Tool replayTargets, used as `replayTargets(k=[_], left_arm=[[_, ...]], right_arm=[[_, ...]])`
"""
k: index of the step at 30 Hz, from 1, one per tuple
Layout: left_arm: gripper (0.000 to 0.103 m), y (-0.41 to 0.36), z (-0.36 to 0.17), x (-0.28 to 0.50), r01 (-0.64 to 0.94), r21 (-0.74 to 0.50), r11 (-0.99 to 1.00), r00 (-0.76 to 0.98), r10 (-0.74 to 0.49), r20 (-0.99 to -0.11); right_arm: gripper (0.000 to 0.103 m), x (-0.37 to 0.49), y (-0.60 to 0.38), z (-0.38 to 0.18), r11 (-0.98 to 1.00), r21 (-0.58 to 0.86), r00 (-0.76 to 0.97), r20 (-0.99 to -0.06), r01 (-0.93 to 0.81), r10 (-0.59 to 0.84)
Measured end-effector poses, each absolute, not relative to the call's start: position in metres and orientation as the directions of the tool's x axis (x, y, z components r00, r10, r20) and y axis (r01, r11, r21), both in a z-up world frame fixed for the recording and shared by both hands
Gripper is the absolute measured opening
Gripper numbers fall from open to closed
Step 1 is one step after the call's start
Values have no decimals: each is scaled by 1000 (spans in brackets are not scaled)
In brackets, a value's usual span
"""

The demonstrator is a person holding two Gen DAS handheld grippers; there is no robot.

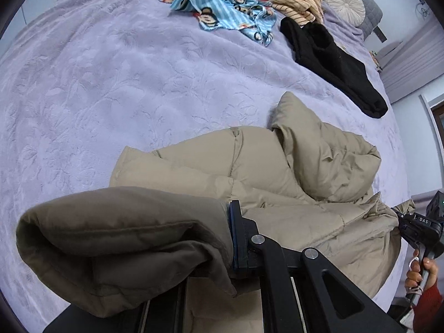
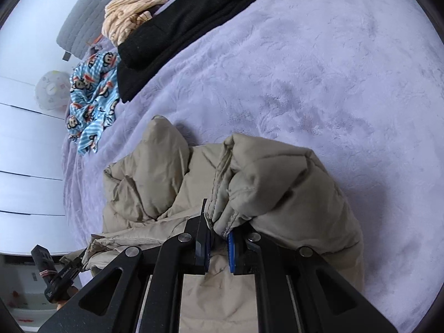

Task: Fold large clothes
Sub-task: 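Open both grippers and release the folded hem onto the jacket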

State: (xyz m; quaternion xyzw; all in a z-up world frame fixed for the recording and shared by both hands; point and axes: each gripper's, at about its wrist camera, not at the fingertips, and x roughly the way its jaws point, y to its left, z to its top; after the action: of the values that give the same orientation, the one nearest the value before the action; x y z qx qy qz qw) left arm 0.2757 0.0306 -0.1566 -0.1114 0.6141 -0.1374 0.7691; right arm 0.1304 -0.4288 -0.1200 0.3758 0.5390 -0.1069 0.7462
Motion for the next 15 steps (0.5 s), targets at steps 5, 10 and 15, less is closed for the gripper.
replayTargets(k=[5, 10, 15], left_arm=[[11, 32, -172, 283, 23, -349, 937, 180, -347, -920], [22, 34, -139, 269, 78, -329, 941, 225, -338, -914], [88, 46, -91, 247, 107, -268, 957, 376, -289, -881]], right_arm=[[10, 144, -431, -148, 670, 439, 363, -894, 598, 262], [11, 144, -431, -141, 674, 440, 359, -894, 593, 268], [38, 133, -430, -118, 668, 488, 407, -866, 562, 290]])
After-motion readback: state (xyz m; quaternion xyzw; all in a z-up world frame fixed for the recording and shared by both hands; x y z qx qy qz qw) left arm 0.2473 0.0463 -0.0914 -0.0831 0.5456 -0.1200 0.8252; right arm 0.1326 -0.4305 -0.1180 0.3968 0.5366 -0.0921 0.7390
